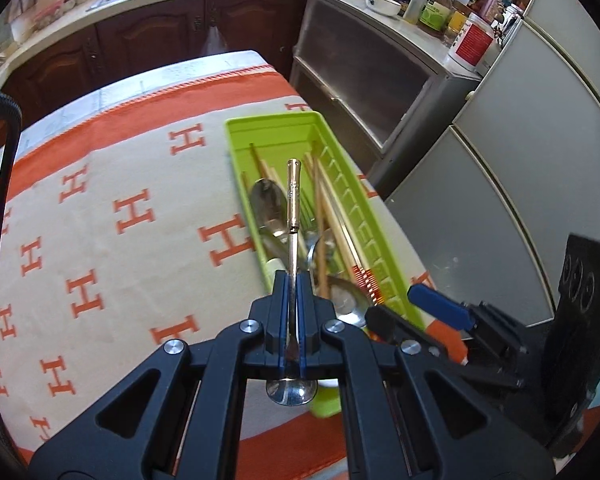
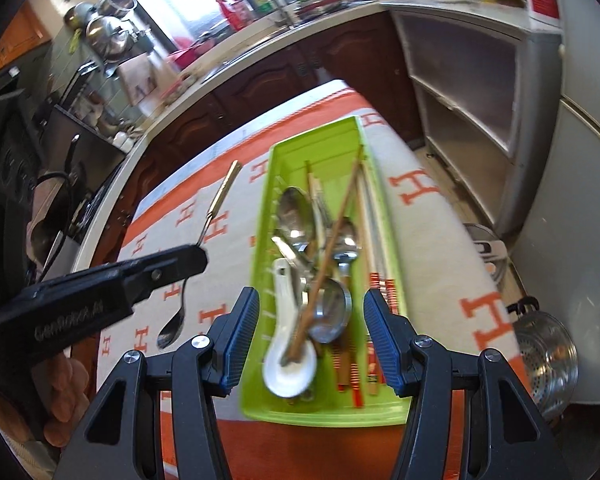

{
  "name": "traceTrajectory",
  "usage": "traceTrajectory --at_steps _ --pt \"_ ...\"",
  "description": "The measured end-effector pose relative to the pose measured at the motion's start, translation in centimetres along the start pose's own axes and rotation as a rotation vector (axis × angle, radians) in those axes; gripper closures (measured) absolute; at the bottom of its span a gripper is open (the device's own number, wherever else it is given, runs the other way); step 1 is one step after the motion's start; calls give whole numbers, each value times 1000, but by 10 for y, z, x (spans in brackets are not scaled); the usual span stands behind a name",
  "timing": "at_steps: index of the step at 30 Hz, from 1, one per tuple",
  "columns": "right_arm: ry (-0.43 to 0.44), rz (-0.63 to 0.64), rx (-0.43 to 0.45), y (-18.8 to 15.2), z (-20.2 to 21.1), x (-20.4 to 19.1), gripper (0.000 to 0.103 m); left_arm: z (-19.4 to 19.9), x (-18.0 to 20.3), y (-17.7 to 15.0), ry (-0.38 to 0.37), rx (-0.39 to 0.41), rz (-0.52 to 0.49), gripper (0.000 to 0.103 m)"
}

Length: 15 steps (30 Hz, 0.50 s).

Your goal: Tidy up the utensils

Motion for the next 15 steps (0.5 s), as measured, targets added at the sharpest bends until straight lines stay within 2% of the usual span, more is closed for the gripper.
traceTrajectory --at_steps 8,15 --pt "-32 -41 30 2 12 28 48 -33 22 15 -70 -63 52 101" --pt "-60 -63 43 8 15 42 48 -51 22 17 -72 -101 74 101"
Point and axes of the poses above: each gripper's, at about its wrist camera, not at the fingertips, and z roughly against the way its jaws point, x to its right, y to its top, the point moved 8 cm from there along -z, roughly the way its jaws point, and after that the axes turned 15 degrees about y, right-handed, at the moved point
